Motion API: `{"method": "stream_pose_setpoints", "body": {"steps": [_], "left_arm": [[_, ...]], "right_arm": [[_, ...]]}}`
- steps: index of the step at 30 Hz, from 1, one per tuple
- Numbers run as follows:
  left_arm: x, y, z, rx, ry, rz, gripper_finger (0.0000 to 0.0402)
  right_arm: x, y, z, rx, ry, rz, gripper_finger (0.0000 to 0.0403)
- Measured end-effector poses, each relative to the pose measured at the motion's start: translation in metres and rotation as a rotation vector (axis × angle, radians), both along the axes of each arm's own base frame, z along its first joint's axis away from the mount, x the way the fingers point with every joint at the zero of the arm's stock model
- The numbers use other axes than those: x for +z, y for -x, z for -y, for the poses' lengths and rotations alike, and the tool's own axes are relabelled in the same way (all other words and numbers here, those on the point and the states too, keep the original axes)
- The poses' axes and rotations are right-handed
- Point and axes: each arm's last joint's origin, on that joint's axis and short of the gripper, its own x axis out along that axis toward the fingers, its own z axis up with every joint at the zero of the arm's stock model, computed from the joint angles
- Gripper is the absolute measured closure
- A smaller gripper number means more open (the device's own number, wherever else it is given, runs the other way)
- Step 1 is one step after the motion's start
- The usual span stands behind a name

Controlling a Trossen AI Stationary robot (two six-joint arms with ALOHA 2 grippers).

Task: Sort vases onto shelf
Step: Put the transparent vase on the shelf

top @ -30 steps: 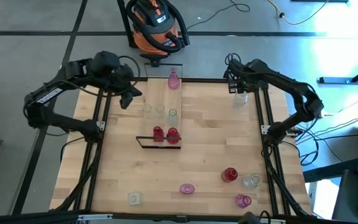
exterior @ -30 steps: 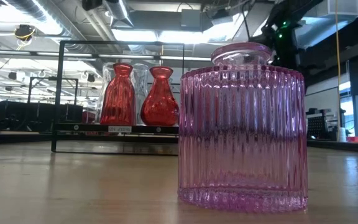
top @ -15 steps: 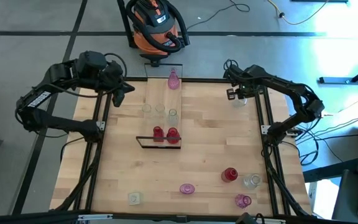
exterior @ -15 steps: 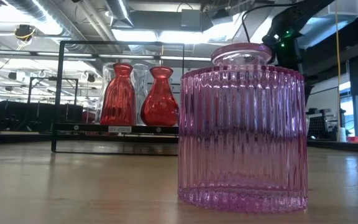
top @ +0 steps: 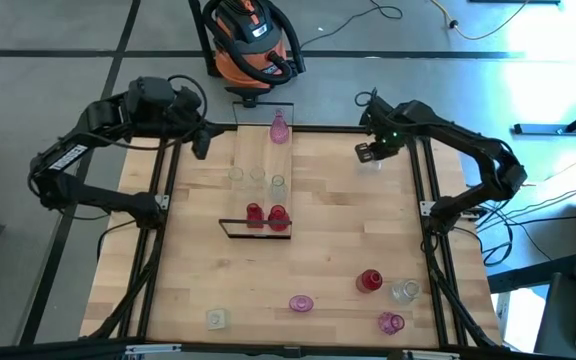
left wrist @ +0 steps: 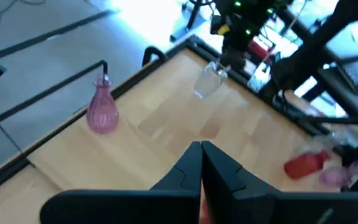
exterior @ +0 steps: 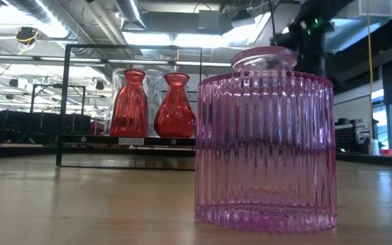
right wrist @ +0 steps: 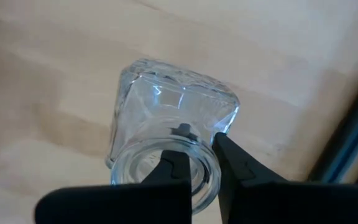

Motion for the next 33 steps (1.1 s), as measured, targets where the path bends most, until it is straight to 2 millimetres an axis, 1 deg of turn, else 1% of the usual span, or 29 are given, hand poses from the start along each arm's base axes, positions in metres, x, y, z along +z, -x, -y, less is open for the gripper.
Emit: {"method": "stream_pose_setpoints", "body": {"steps": [2, 6, 9, 12, 15, 17, 20, 24, 28, 33], "left_arm": [[0.001, -0.004, -0.002, 0.009, 0.001, 0.021, 0.0401], [0.001, -0.016, -0.007, 0.017, 0.001, 0.049, 0.0401], [-0.002, -0.025, -0.012, 0.022, 0.011, 0.053, 0.0401], [-0.006, -0.036, -0.016, 0.022, 0.047, 0.054, 0.0401], [-0.011, -0.044, -0.018, 0.003, 0.081, 0.044, 0.0401], [-0.013, -0.048, -0.019, -0.021, 0.102, 0.039, 0.0401], [-0.015, -0.051, -0.018, -0.036, 0.143, 0.044, 0.0401], [-0.015, -0.054, -0.012, -0.056, 0.158, 0.041, 0.0401], [-0.015, -0.056, -0.006, -0.083, 0.162, 0.041, 0.0401], [-0.015, -0.058, 0.001, -0.068, 0.154, 0.038, 0.0401]], "right_arm": [[0.017, -0.006, -0.004, 0.054, 0.022, 0.018, 0.0390], [0.058, -0.019, -0.007, 0.125, 0.075, 0.114, 0.0390], [0.079, -0.032, -0.010, 0.200, 0.076, 0.083, 0.0390], [0.093, -0.056, -0.008, 0.285, 0.096, 0.053, 0.0390], [0.102, -0.084, -0.008, 0.381, 0.114, 0.028, 0.0390], [0.103, -0.105, -0.007, 0.440, 0.120, 0.025, 0.0390], [0.099, -0.131, -0.006, 0.506, 0.097, 0.026, 0.0390], [0.090, -0.161, -0.006, 0.576, 0.062, 0.088, 0.0390], [0.072, -0.180, -0.001, 0.609, 0.042, 0.076, 0.0390], [0.052, -0.193, 0.001, 0.632, 0.020, 0.049, 0.0390]]}}
